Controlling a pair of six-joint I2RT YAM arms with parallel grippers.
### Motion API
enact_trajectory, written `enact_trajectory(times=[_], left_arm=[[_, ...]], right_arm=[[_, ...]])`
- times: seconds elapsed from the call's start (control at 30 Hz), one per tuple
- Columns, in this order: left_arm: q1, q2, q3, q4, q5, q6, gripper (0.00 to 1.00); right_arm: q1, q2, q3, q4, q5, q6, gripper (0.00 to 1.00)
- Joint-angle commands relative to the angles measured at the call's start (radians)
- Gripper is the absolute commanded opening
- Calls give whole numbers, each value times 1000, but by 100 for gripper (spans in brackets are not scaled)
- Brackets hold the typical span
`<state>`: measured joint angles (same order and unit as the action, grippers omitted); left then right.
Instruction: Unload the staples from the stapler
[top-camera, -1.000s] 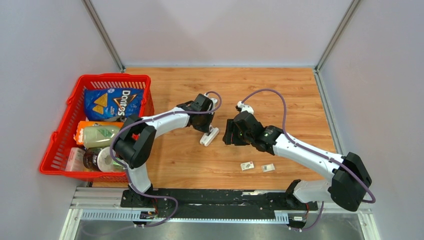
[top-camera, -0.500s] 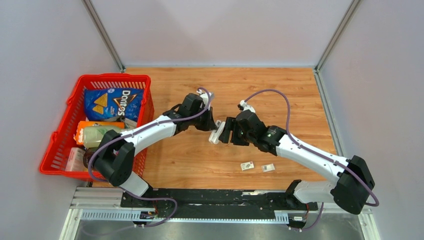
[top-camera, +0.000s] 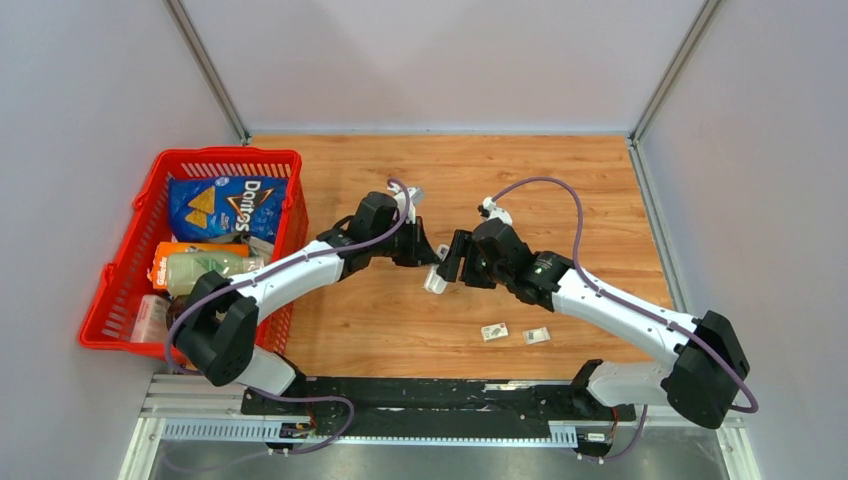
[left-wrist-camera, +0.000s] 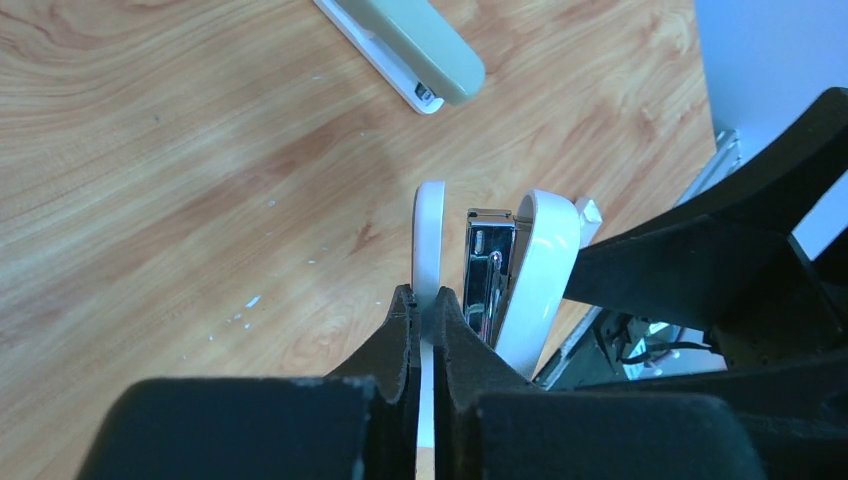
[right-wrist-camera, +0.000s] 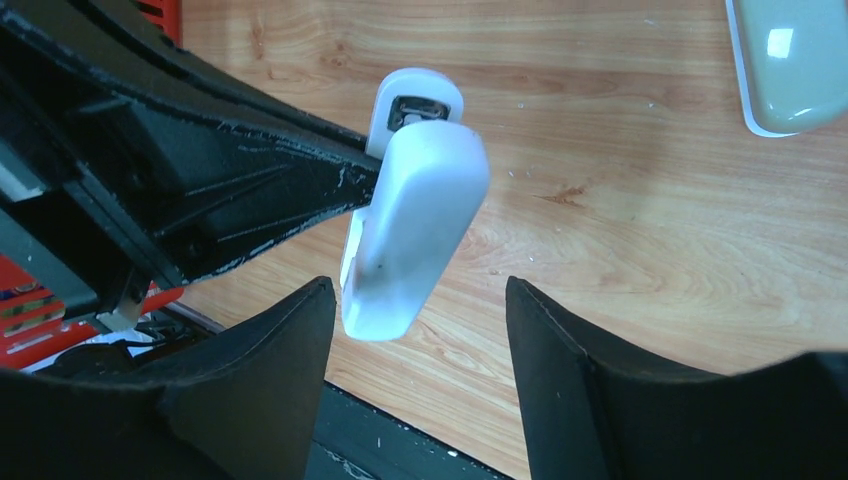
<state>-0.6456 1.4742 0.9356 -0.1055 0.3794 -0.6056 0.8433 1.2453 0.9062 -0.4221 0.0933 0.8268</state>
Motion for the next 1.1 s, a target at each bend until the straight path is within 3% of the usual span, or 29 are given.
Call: enact_trajectory(times=[0.0,0.1,0.37,0.53,0.7,0.83,0.9,0.93,1.03,1.07], left_arm=[[1,-74,-23,81,38,-48,0],[3,-89,-31,79,32,-56,0],[1,-106,-34,81,33,-60,0],[1,-107,-44,93,41,-68,0],[1,-111,-47,99,50,-79,0],[1,-112,-47,125,58,-82,0],[1,-115,-46,124,58,-82,11],[1,-121,-47,122,55,-80,23],[1,-132,-43,110,41,-66,36],[1,-135,-41,110,39,-60,44]], right_arm=[[5,-1,33,60,46,23,64],[5,8,43,60,52,26,60],[7,23,54,68,82,41,59],[5,22,63,68,98,46,40],[5,36,76,65,92,48,33],[8,39,80,71,94,52,11],[7,40,88,60,97,45,3],[7,39,91,59,101,43,1],[8,39,99,48,102,35,0],[7,39,100,42,100,37,0]])
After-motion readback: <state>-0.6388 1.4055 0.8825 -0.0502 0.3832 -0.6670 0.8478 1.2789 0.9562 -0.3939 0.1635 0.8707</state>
